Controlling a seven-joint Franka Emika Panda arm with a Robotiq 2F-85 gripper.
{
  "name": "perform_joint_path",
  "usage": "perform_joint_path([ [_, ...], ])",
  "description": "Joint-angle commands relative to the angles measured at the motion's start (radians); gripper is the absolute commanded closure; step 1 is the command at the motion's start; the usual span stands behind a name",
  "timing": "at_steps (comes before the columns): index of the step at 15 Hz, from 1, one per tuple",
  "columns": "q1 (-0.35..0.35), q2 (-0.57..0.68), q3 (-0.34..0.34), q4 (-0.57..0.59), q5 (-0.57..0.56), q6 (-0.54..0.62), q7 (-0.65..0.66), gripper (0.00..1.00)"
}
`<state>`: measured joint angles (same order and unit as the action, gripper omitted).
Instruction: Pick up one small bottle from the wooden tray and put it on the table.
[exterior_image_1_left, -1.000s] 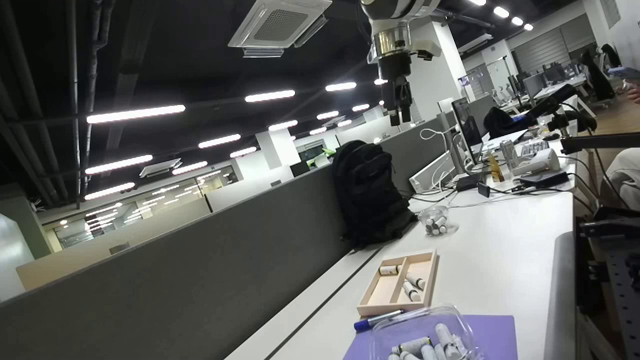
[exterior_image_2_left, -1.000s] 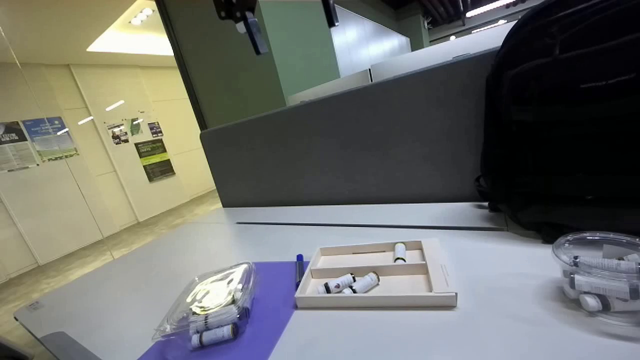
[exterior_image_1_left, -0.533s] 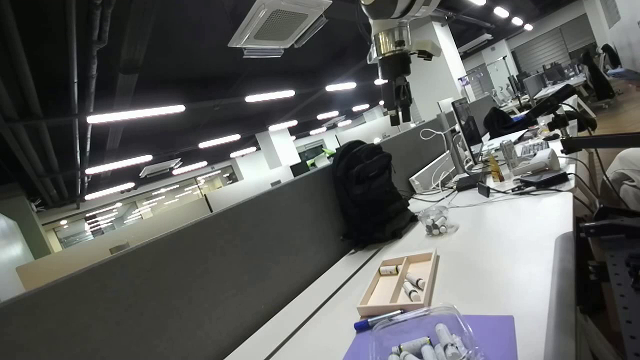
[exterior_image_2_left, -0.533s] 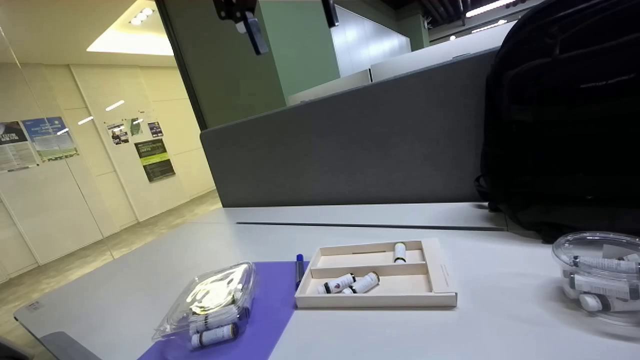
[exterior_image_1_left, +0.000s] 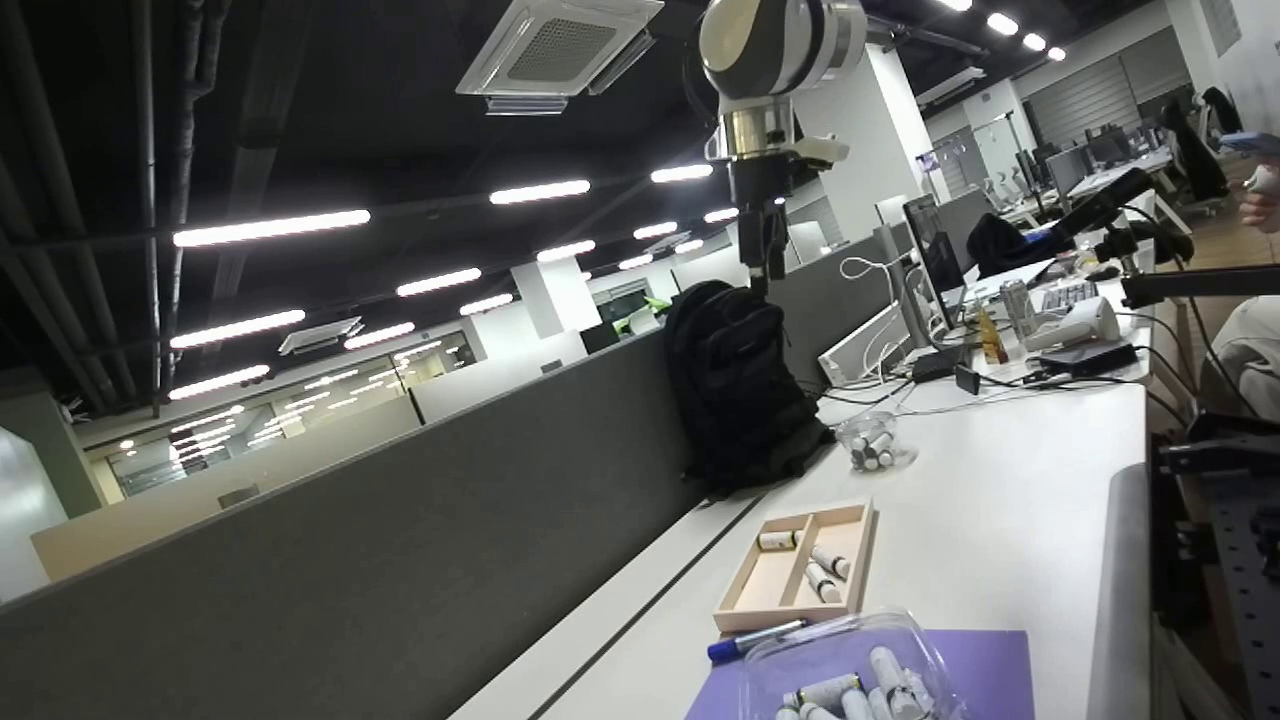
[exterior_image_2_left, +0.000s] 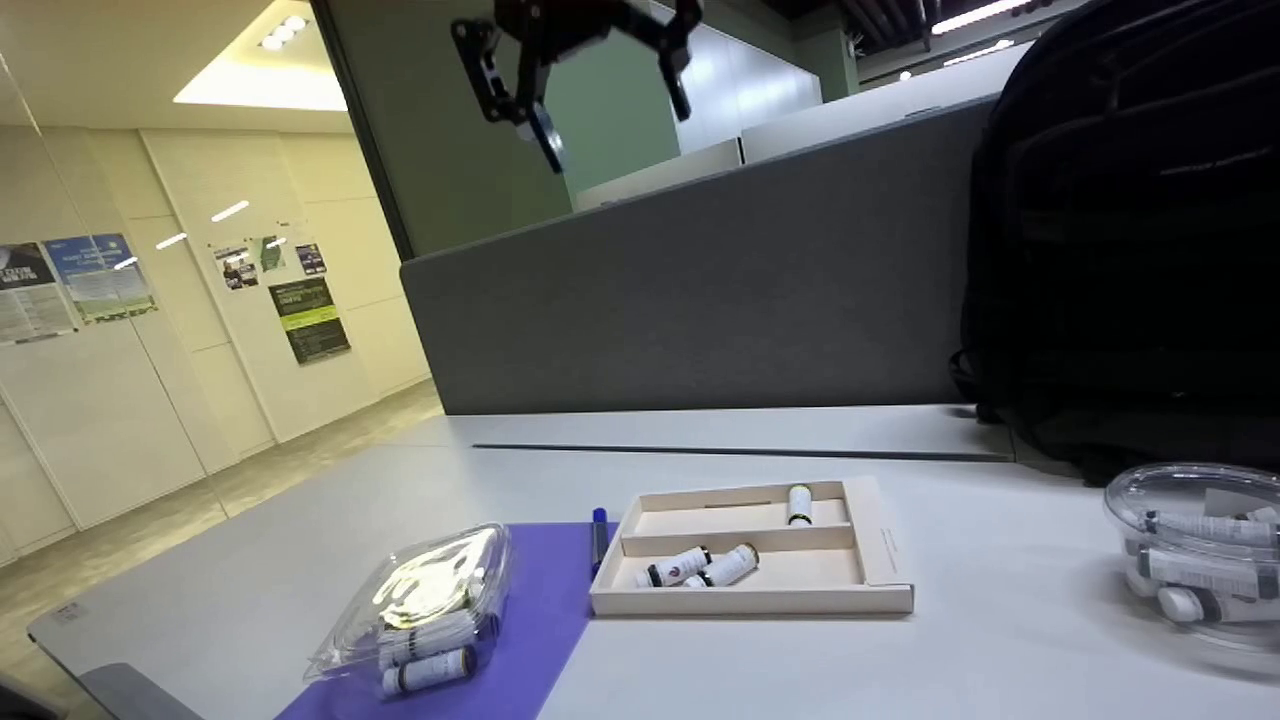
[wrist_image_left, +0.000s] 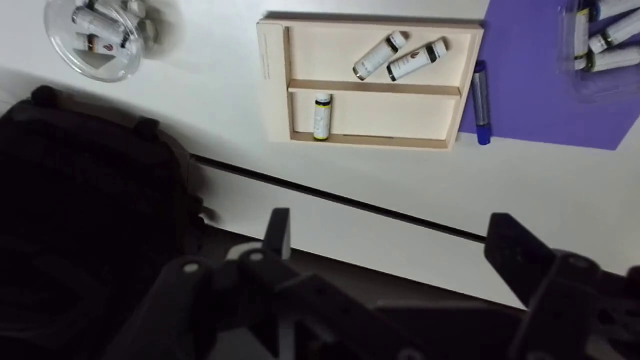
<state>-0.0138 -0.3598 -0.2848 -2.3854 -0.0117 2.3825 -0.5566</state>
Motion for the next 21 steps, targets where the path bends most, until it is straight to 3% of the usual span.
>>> perform_joint_path([
  [1, 0.048, 0.139, 0.040, 0.010, 0.048, 0.067, -0.047, 0.00],
  [7, 0.032, 0.357, 0.131, 0.031, 0.096, 0.085, -0.045, 0.00],
  [12, -0.022, 0.502, 0.176, 0.028, 0.109, 0.198, 0.004, 0.00],
  [20, -0.093, 0.642, 0.201, 0.070, 0.075, 0.270, 0.139, 0.00],
  [21, -0.103, 0.614, 0.222, 0.033, 0.075, 0.277, 0.089, 0.00],
])
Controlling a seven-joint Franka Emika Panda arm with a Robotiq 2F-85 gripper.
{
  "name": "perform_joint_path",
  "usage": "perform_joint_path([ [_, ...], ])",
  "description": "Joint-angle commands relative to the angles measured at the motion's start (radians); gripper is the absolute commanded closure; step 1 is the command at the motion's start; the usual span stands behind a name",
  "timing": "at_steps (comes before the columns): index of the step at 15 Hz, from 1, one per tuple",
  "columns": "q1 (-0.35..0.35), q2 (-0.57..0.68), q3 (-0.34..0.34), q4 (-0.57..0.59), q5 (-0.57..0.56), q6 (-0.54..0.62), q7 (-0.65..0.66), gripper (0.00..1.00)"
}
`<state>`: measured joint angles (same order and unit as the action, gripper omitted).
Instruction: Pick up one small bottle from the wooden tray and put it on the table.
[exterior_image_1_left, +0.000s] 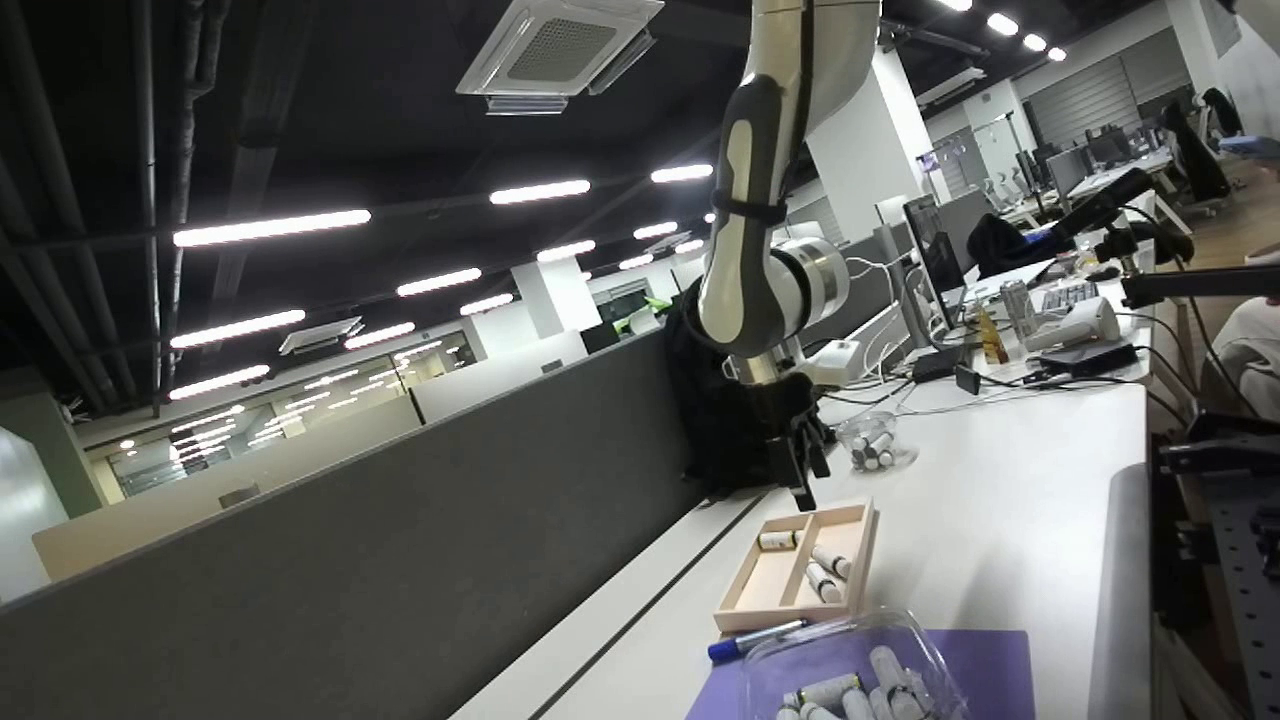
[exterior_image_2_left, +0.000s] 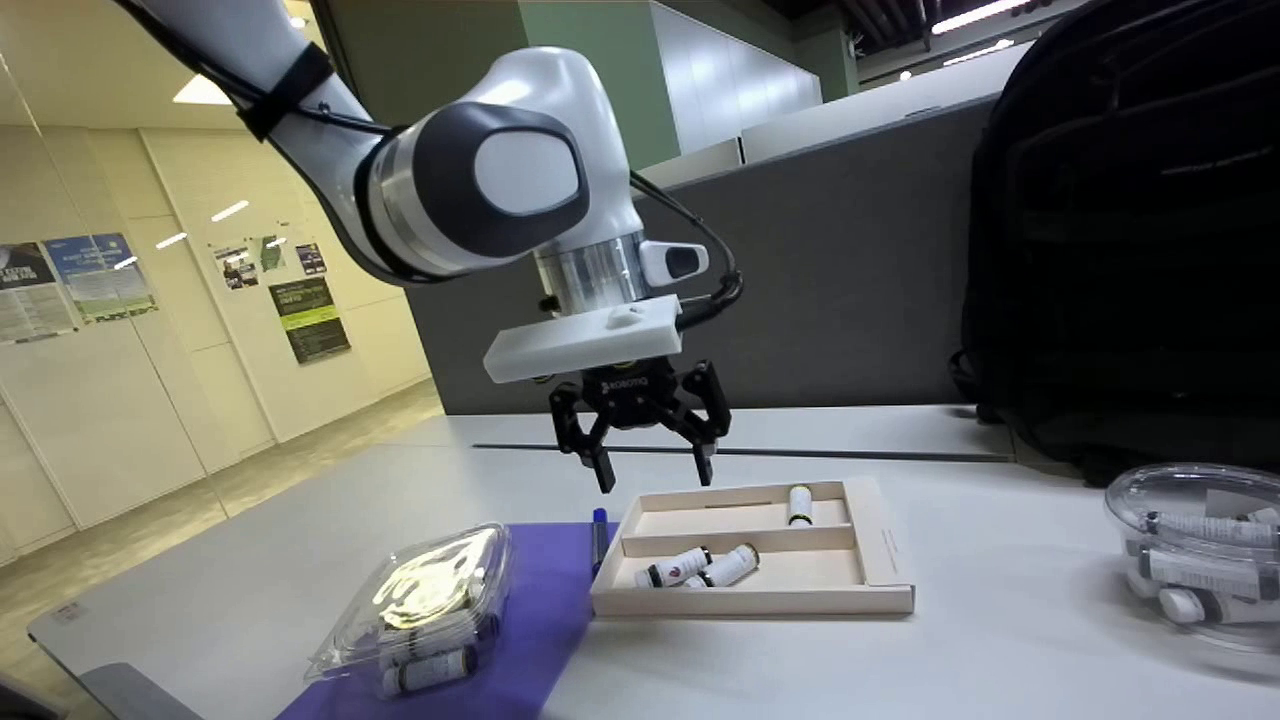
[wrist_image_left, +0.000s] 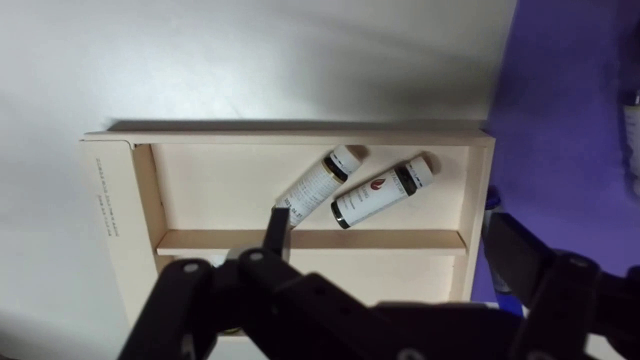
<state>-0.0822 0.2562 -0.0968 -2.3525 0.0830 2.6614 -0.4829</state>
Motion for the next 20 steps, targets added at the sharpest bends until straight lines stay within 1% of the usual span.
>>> perform_joint_path([
  [1, -0.041, 0.009, 0.033, 0.008, -0.022, -0.002, 0.027, 0.00],
  [6, -0.046, 0.022, 0.034, 0.021, -0.023, -0.002, 0.040, 0.00],
  [7, -0.029, 0.049, 0.019, 0.026, -0.048, 0.043, 0.096, 0.00],
  [8, -0.034, 0.066, 0.027, 0.032, -0.037, 0.049, 0.106, 0.00],
  [11, -0.026, 0.142, 0.014, 0.053, -0.047, 0.140, 0.198, 0.00],
  [14, -0.025, 0.210, 0.004, 0.079, -0.053, 0.207, 0.266, 0.00],
  [17, -0.023, 0.272, -0.011, 0.115, -0.055, 0.252, 0.318, 0.00],
  [20, -0.025, 0.327, -0.025, 0.162, -0.056, 0.262, 0.348, 0.00],
])
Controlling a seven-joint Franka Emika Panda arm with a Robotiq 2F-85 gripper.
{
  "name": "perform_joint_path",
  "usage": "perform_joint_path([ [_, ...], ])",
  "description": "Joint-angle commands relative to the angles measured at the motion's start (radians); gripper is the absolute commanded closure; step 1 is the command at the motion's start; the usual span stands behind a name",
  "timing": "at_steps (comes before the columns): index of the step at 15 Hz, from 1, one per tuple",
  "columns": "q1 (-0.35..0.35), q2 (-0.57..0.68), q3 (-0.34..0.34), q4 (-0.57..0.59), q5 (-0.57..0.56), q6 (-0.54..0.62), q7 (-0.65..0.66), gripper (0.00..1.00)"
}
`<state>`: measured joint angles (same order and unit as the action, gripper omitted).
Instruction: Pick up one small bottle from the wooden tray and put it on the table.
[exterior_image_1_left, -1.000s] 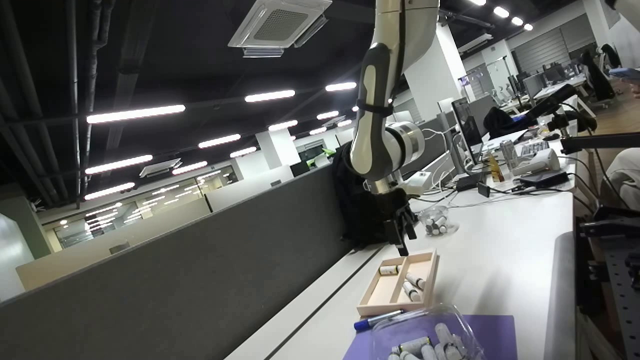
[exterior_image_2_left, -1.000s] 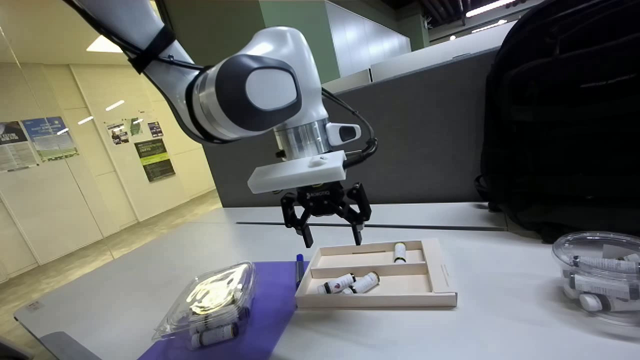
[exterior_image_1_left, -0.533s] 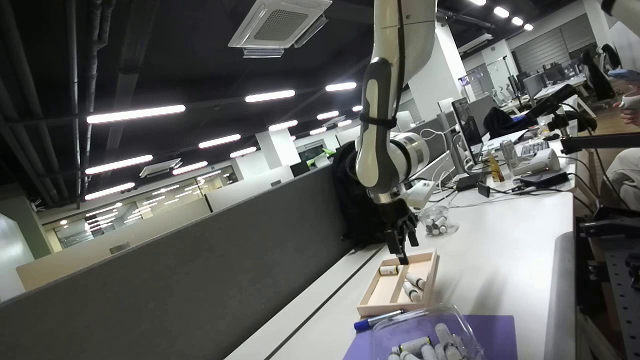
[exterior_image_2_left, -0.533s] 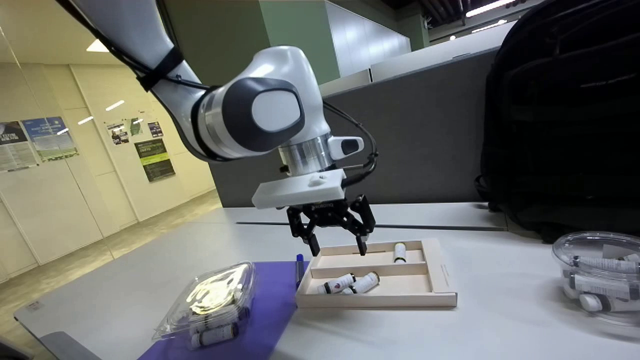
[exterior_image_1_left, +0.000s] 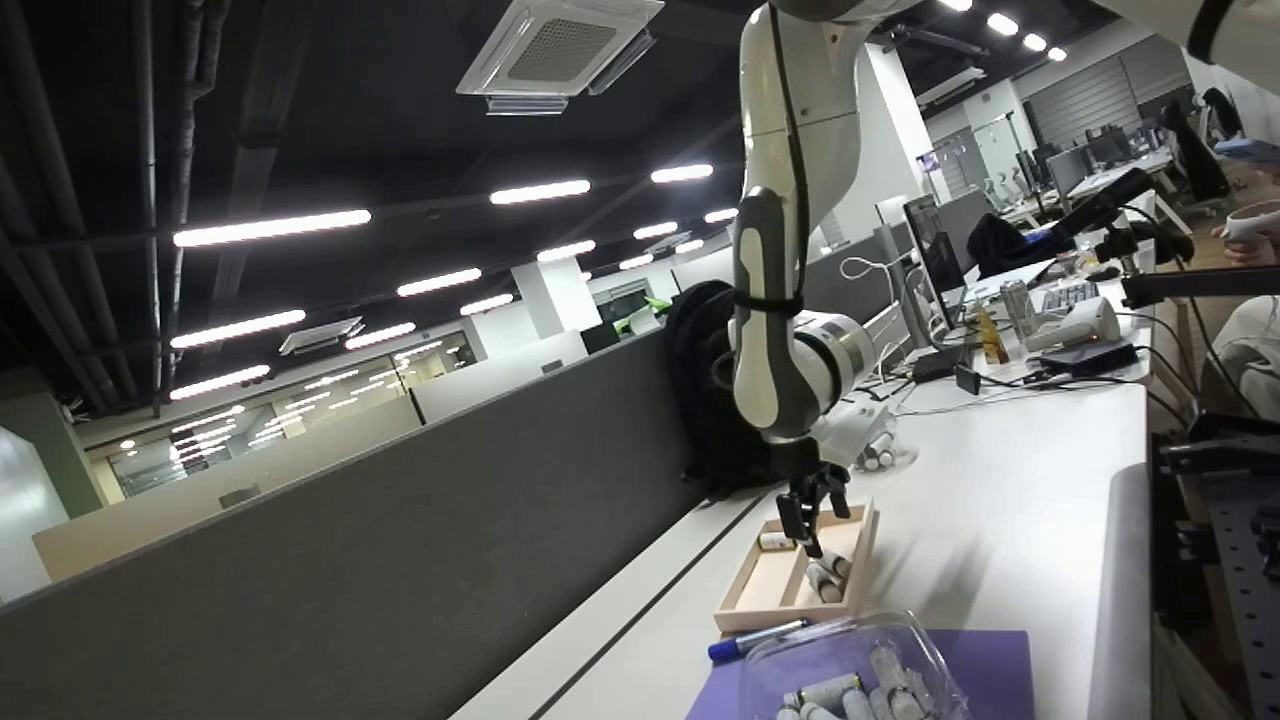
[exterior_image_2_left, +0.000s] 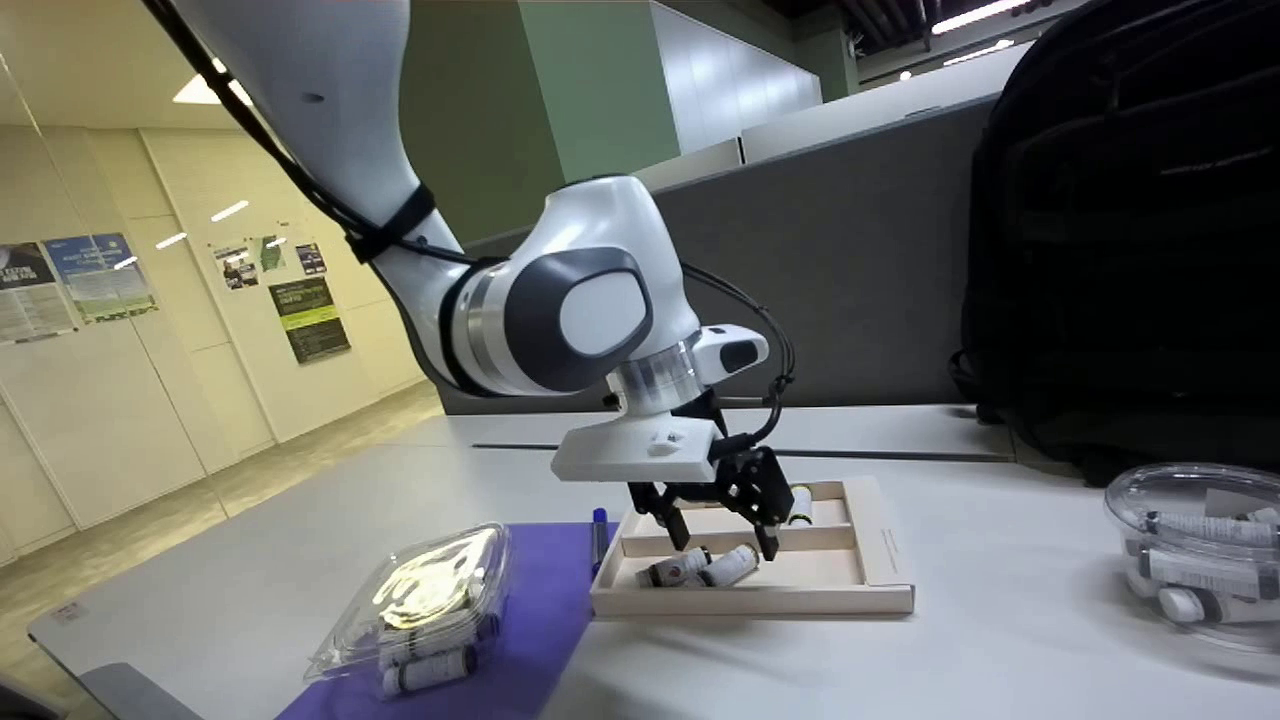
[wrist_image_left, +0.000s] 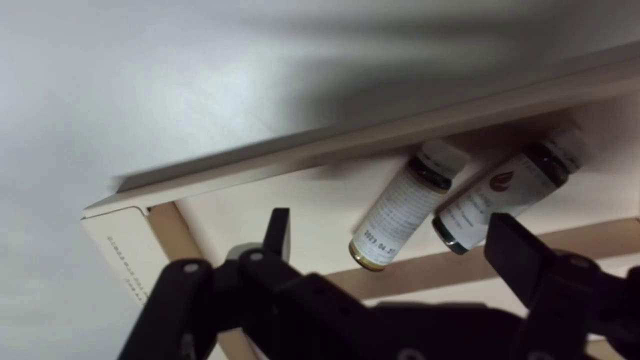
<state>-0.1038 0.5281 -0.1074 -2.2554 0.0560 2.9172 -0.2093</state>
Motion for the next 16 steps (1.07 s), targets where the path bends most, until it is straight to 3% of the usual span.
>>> perform_joint_path([
  [1, -0.004, 0.072, -0.018, 0.082, -0.029, 0.005, 0.080, 0.00],
  [7, -0.018, 0.126, -0.006, 0.141, -0.026, -0.008, 0.078, 0.00],
  [8, -0.025, 0.129, 0.001, 0.145, -0.022, -0.006, 0.075, 0.25],
  [9, -0.027, 0.133, 0.003, 0.149, -0.023, -0.006, 0.073, 0.26],
  [16, -0.061, 0.132, 0.045, 0.151, -0.013, -0.006, 0.054, 0.75],
])
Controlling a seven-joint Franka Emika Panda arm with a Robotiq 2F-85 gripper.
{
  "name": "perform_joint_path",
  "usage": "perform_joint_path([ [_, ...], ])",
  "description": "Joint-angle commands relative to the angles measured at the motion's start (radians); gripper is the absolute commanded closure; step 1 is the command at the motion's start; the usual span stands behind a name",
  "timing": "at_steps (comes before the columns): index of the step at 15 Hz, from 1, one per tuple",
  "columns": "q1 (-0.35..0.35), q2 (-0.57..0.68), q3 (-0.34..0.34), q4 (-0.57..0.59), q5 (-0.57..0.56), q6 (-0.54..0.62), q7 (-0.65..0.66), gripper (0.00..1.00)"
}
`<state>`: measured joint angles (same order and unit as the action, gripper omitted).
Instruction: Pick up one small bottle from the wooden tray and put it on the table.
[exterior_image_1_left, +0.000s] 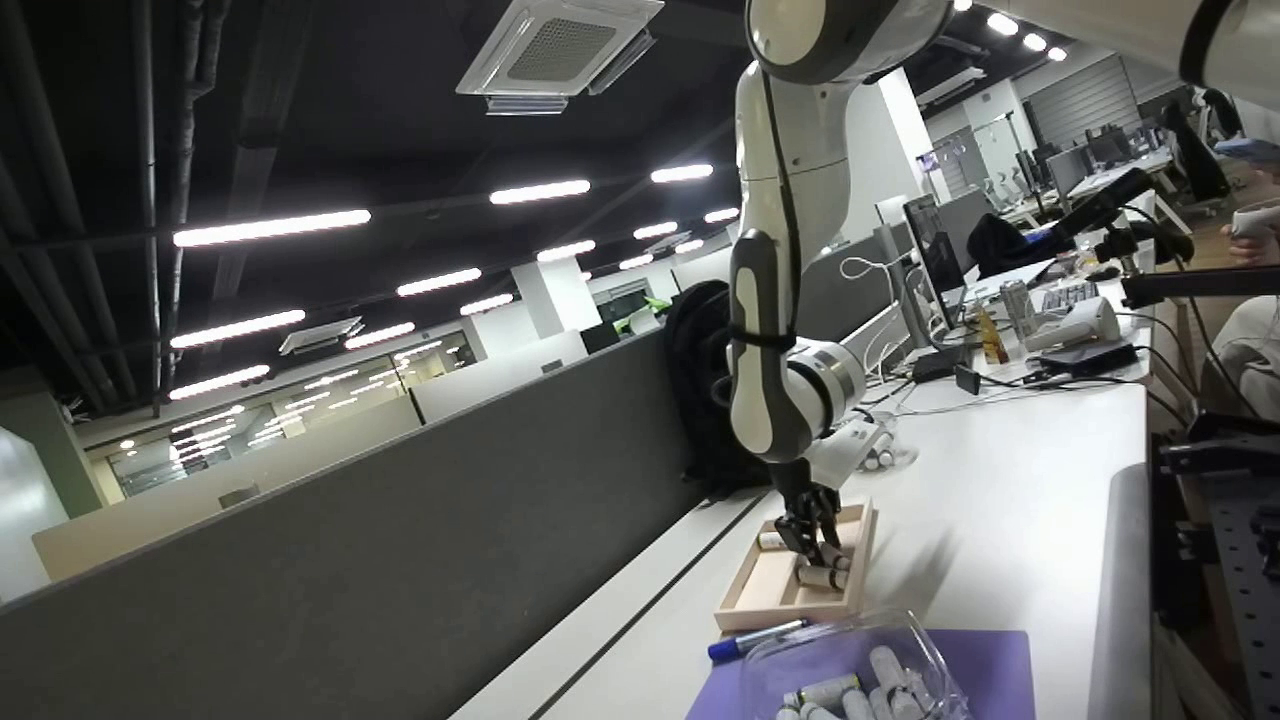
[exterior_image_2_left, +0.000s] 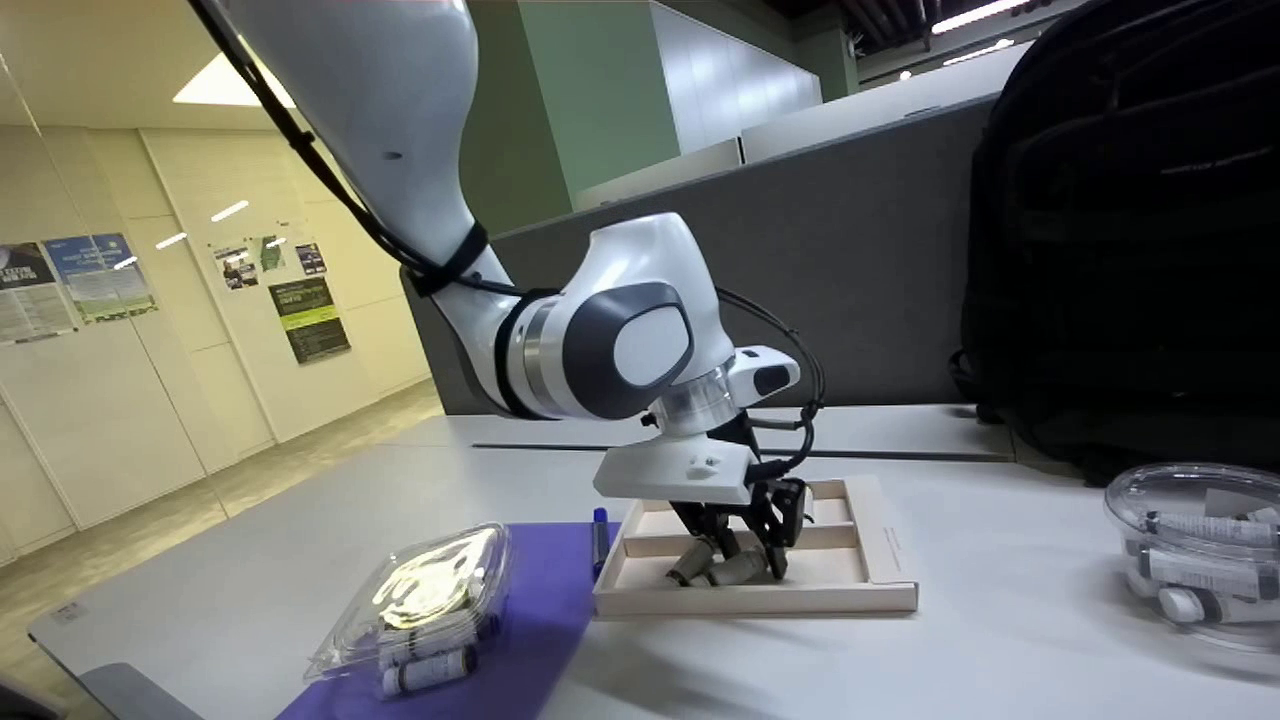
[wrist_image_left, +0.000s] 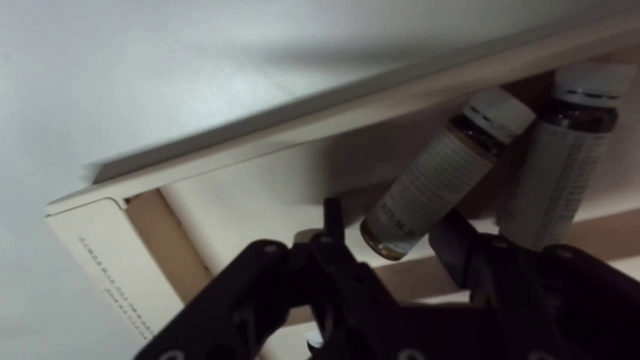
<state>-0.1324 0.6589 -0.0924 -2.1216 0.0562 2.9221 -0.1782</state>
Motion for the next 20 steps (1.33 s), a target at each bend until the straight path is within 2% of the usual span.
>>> perform_joint_path([
  [1, -0.040, -0.003, 0.041, 0.013, -0.010, -0.009, 0.020, 0.81],
  [3, -0.055, -0.011, 0.061, 0.006, -0.005, -0.009, 0.015, 0.93],
  [7, -0.108, -0.039, 0.119, -0.015, 0.017, -0.005, -0.004, 0.92],
  [14, -0.259, -0.167, 0.339, -0.090, 0.116, -0.010, -0.122, 0.92],
  [17, -0.302, -0.222, 0.386, -0.128, 0.169, -0.006, -0.167, 0.92],
  [20, -0.340, -0.283, 0.389, -0.195, 0.224, 0.021, -0.203, 0.92],
])
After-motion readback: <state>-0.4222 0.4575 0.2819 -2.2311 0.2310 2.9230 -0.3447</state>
